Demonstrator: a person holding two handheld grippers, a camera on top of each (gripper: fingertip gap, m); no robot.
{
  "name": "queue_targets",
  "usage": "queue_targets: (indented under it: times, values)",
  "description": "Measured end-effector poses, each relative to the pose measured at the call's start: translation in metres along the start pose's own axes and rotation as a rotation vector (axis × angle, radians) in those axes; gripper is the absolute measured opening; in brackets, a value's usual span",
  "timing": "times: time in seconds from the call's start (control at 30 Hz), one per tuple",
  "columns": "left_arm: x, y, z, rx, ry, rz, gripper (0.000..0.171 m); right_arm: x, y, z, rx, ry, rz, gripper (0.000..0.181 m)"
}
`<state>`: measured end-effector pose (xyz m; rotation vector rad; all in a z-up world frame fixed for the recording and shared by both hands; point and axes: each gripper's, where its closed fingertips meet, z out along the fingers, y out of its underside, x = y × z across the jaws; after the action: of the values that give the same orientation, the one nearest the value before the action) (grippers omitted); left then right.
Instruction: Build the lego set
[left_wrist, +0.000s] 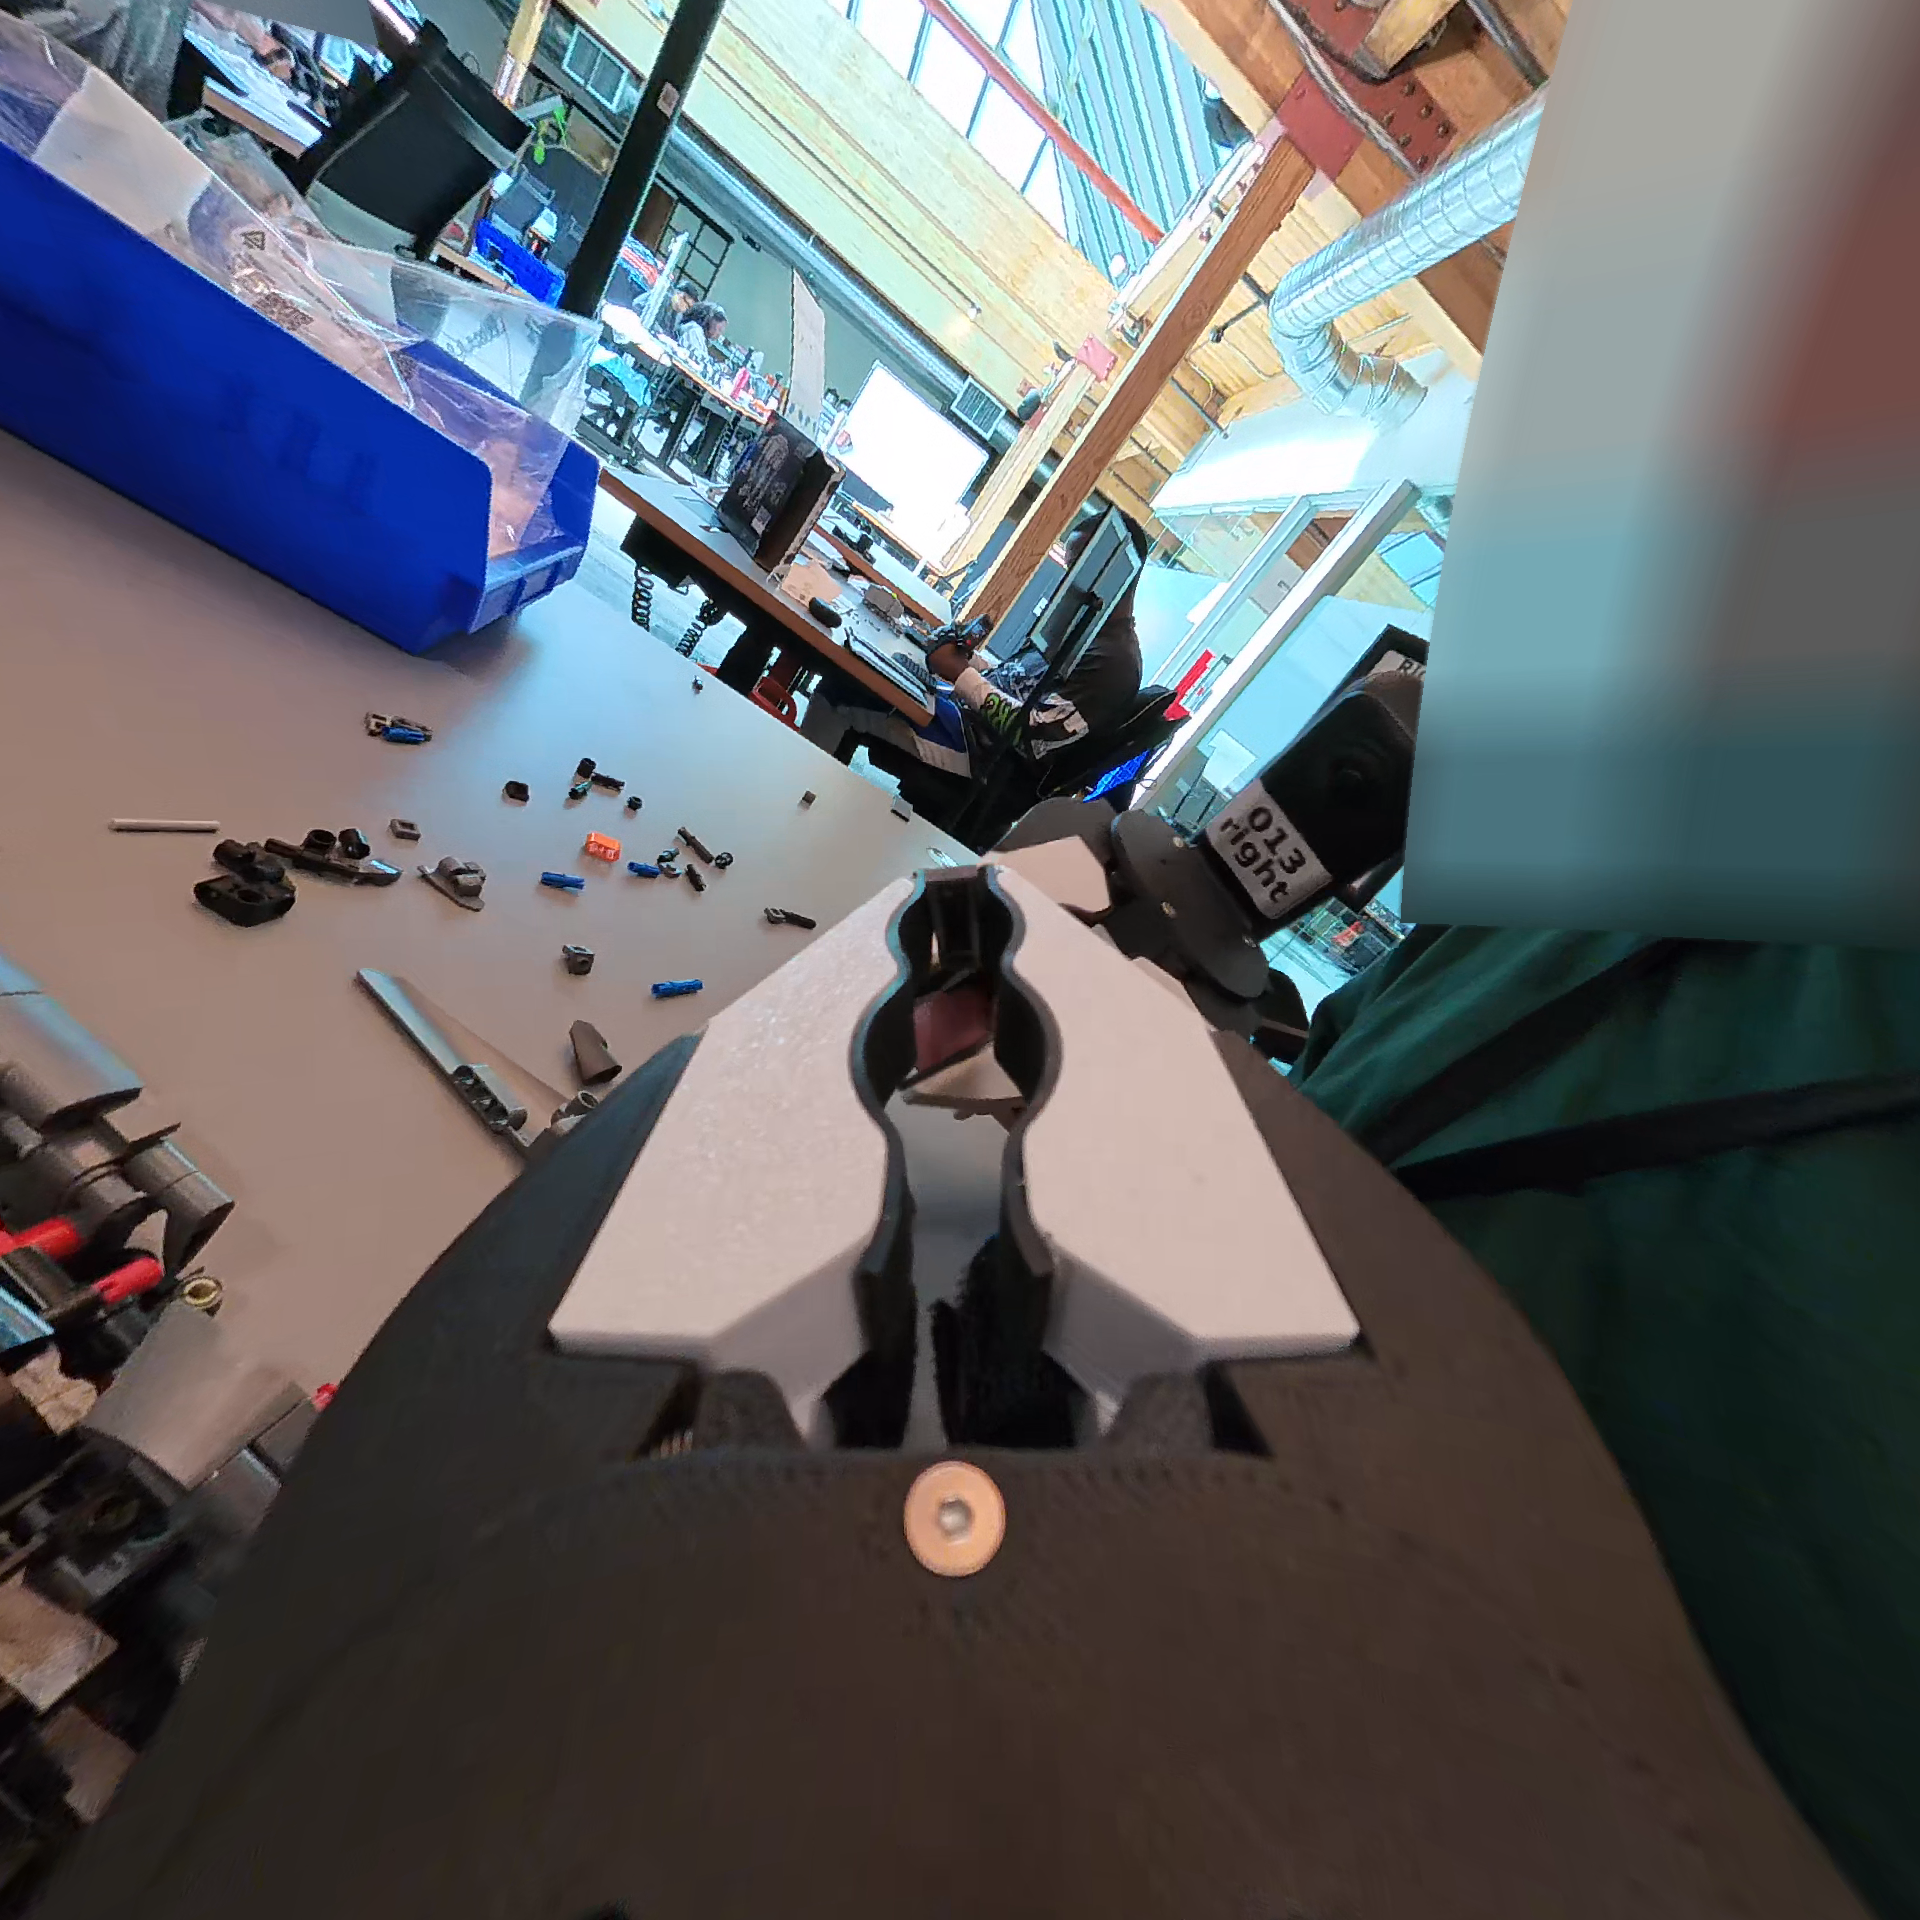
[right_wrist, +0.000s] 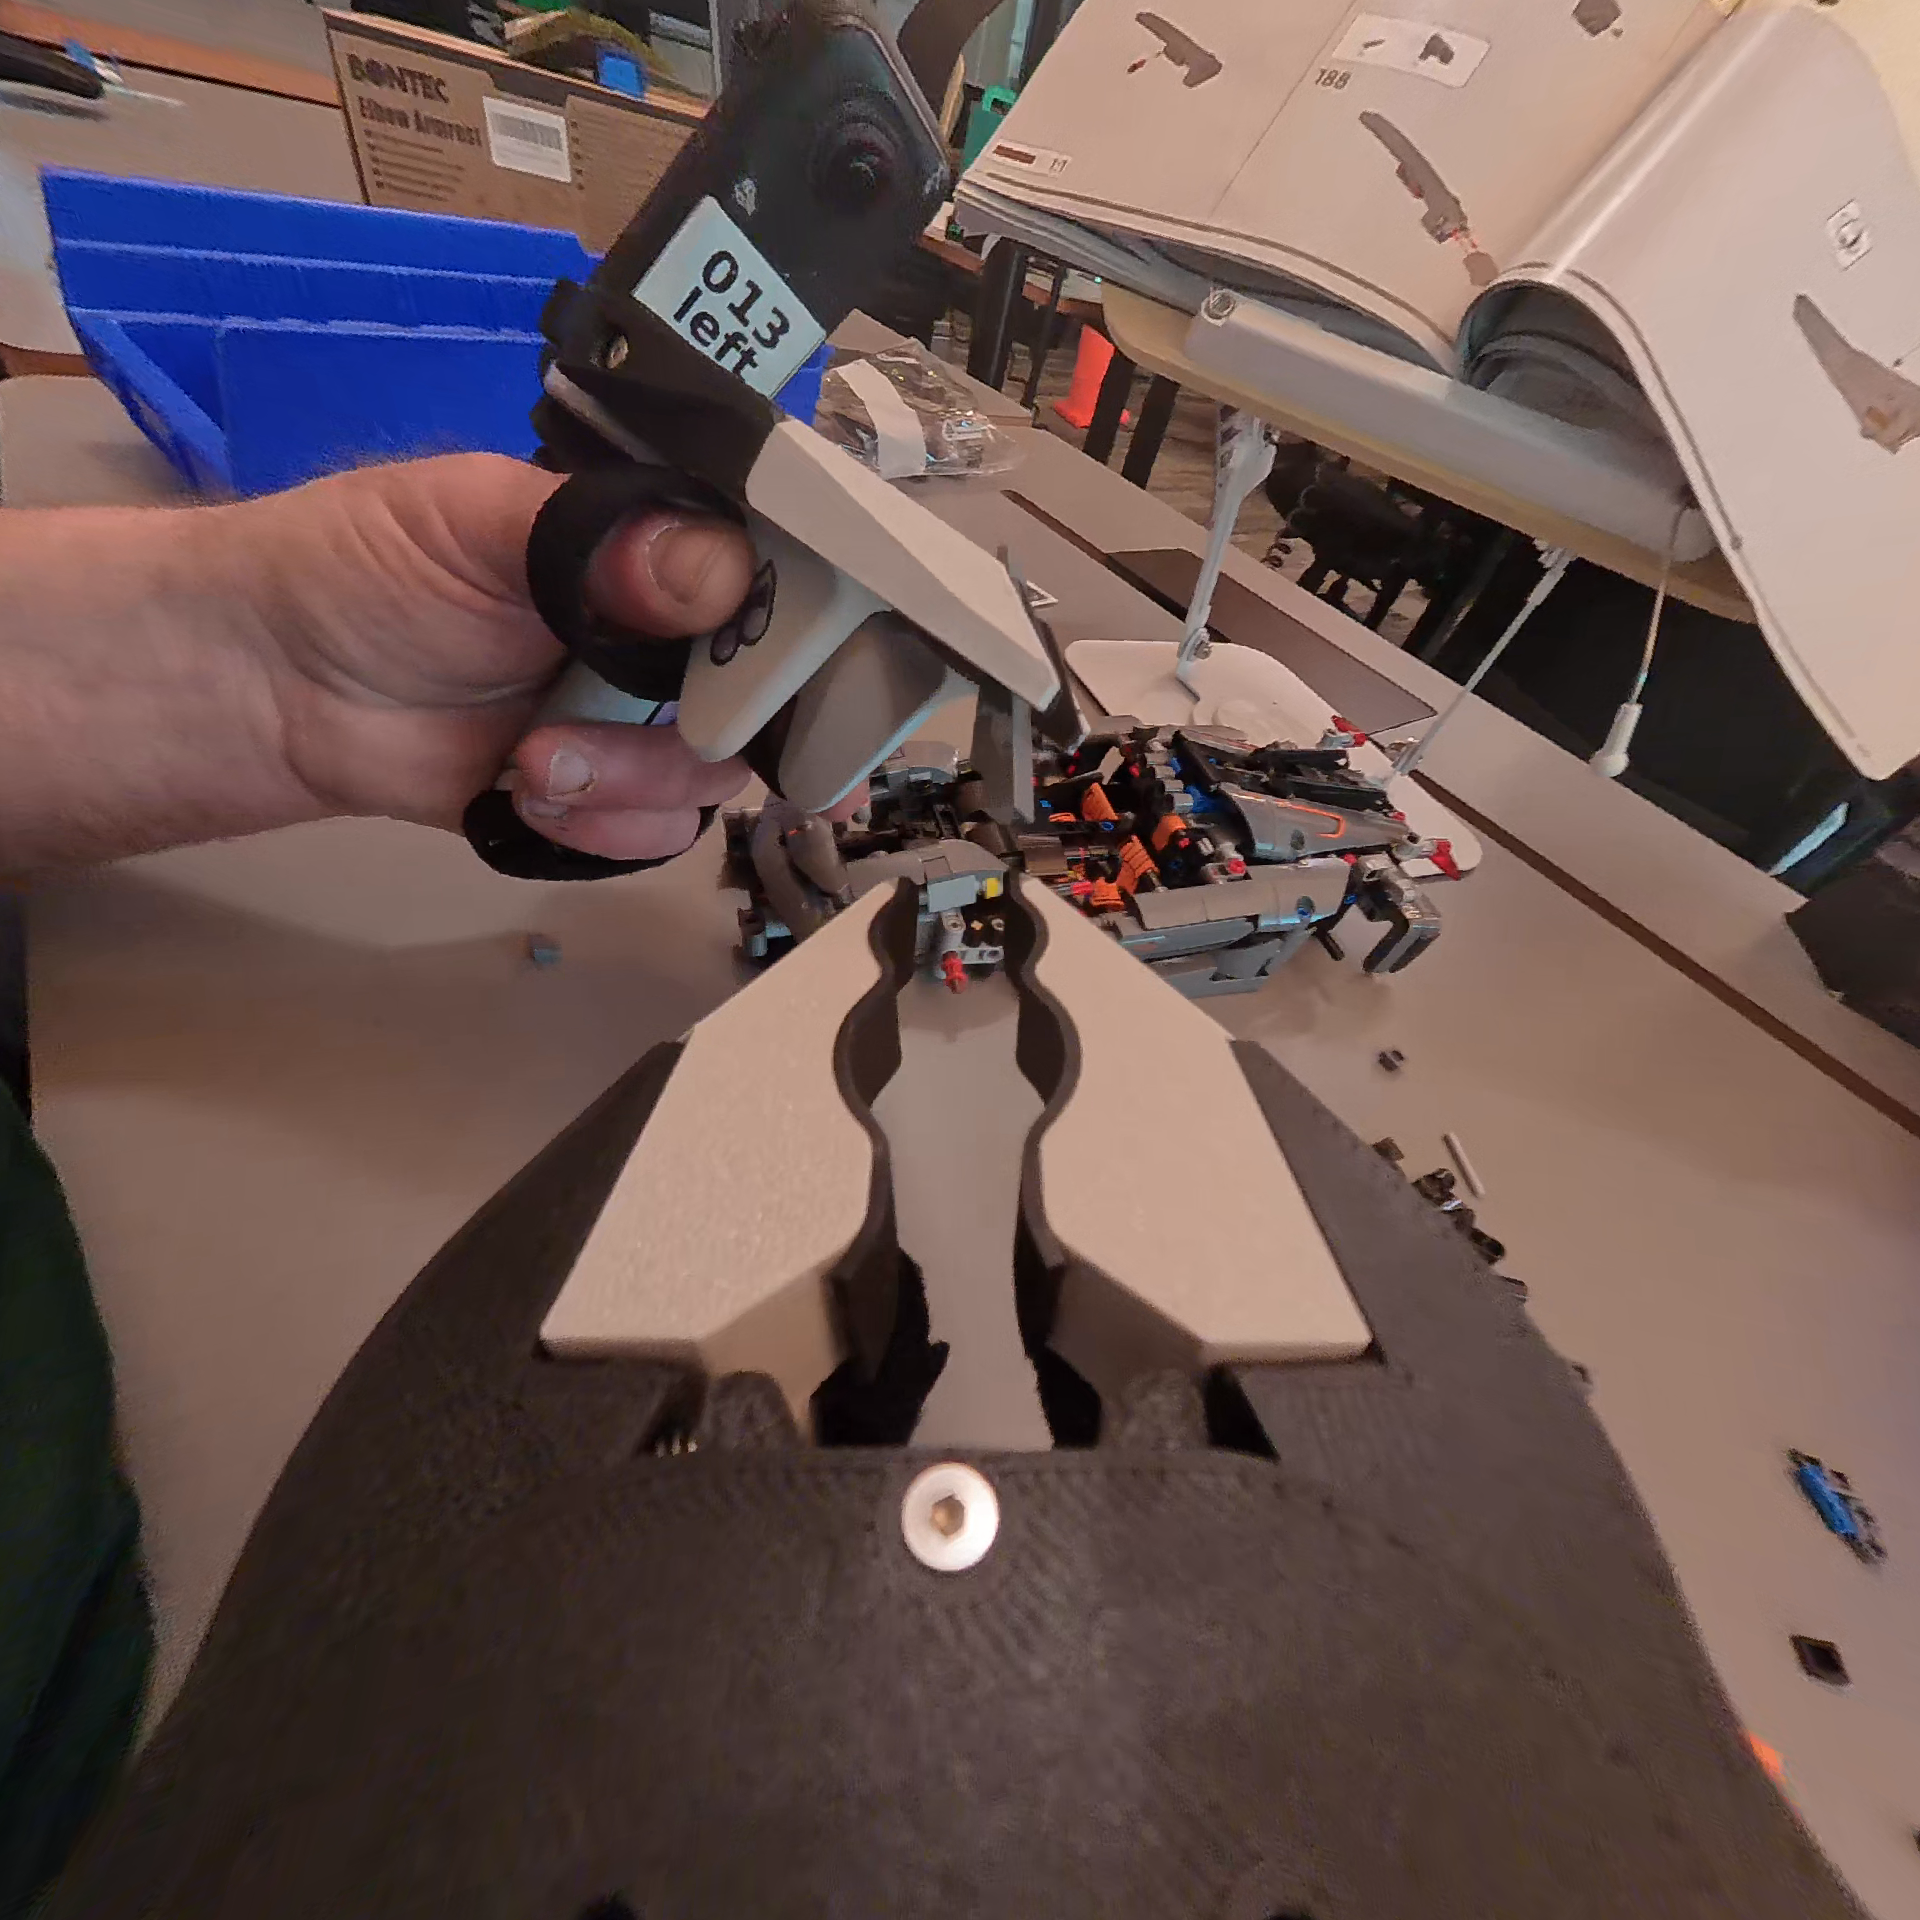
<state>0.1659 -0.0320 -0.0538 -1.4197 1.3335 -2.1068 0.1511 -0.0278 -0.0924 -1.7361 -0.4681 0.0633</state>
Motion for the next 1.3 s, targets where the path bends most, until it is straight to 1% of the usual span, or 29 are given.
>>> queue_targets:
  times: [0.07, 0.13, 0.23, 0.37, 0.43, 0.57, 0.67, 0.77, 0.83, 0.93, 1.03, 1.13, 1.3]
  values:
    - [-0.001, 0.001, 0.001, 0.002, -0.003, -0.006, 0.006, 0.002, 0.0, 0.001, -0.007, 0.019, -0.021, 0.014]
    - [-0.001, 0.0, 0.001, 0.006, -0.013, -0.003, 0.006, 0.005, -0.004, 0.0, 0.012, 0.05, -0.036, 0.019]
    - [-0.004, 0.001, 0.001, -0.001, -0.035, 0.0, 0.006, 0.012, -0.01, -0.004, 0.035, 0.114, -0.08, 0.019]
    - [-0.003, 0.004, 0.003, -0.005, -0.033, -0.019, 0.006, 0.01, -0.016, -0.005, 0.037, 0.135, -0.145, 0.013]
    - [0.0, 0.006, 0.004, 0.0, -0.018, -0.039, 0.006, 0.008, -0.016, -0.004, 0.03, 0.144, -0.165, 0.005]
    - [0.006, 0.011, 0.001, 0.003, -0.007, -0.07, 0.006, 0.001, -0.016, -0.007, 0.027, 0.12, -0.16, 0.004]
    - [0.013, 0.02, -0.002, -0.032, -0.01, -0.059, 0.007, -0.011, -0.015, -0.01, 0.035, 0.08, -0.118, 0.004]
    - [0.017, 0.024, -0.003, -0.034, -0.022, -0.039, 0.007, -0.019, -0.013, -0.013, 0.074, 0.009, 0.004, 0.004]
    - [0.015, 0.028, -0.005, -0.049, -0.03, -0.027, 0.011, -0.02, -0.011, -0.014, 0.085, -0.038, 0.075, 0.004]
    - [0.022, 0.028, -0.006, -0.046, 0.014, -0.016, 0.018, -0.02, -0.012, -0.018, 0.114, -0.094, 0.159, 0.004]
    - [0.027, 0.034, -0.004, -0.087, 0.018, 0.016, 0.017, -0.023, -0.016, -0.022, 0.149, -0.155, 0.235, 0.004]
    - [0.028, 0.036, -0.004, -0.094, 0.017, 0.03, 0.008, -0.027, -0.017, -0.024, 0.168, -0.215, 0.295, 0.004]
    - [0.026, 0.038, -0.004, -0.084, -0.001, 0.032, 0.008, -0.028, -0.015, -0.024, 0.188, -0.289, 0.406, 0.004]
